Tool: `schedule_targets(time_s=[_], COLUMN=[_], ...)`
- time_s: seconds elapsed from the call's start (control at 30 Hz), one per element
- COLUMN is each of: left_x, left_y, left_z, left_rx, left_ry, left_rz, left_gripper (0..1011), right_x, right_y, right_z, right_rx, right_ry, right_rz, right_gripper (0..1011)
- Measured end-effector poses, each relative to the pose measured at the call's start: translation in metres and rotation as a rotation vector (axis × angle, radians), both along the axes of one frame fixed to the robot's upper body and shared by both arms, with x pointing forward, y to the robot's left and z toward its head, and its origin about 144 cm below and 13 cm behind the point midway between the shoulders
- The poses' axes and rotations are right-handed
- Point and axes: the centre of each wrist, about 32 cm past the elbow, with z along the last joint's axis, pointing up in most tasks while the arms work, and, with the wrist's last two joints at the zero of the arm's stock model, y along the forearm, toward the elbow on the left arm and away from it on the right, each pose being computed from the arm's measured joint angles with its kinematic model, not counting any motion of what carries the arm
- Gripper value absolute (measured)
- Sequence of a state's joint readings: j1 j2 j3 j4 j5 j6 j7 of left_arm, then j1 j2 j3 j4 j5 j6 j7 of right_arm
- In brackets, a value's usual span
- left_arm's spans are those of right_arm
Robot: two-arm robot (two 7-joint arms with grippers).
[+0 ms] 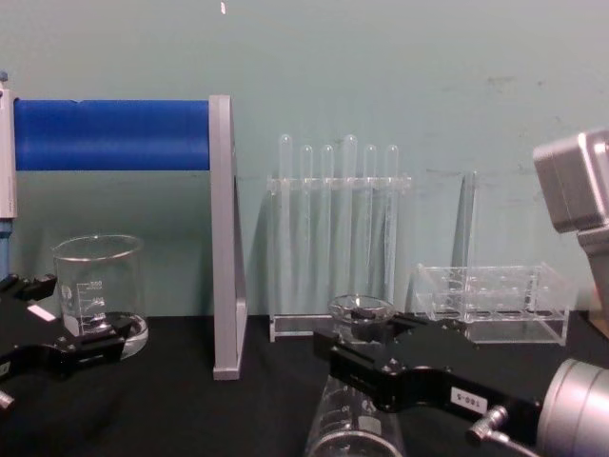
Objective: Grasp the erlenmeyer flask with one hand, shake it three times, then place it back.
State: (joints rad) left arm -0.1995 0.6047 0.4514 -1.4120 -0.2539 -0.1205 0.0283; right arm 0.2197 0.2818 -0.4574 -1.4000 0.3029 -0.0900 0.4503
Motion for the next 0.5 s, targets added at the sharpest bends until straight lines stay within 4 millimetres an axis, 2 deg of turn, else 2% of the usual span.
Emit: schedule_targets(time_s=[0.5], left_x=[0.0000], left_y=[0.0000], left_z=[0.0000], left_rx=[0.000], left_ry=[0.000], left_rz=[0.000], left_gripper=[1001], right_x=[0.0001], right_y=[0.0001], right_z=[0.0001], right_rx=[0.000], right_ry=[0.000], right_rz=[0.001], right_gripper=[451])
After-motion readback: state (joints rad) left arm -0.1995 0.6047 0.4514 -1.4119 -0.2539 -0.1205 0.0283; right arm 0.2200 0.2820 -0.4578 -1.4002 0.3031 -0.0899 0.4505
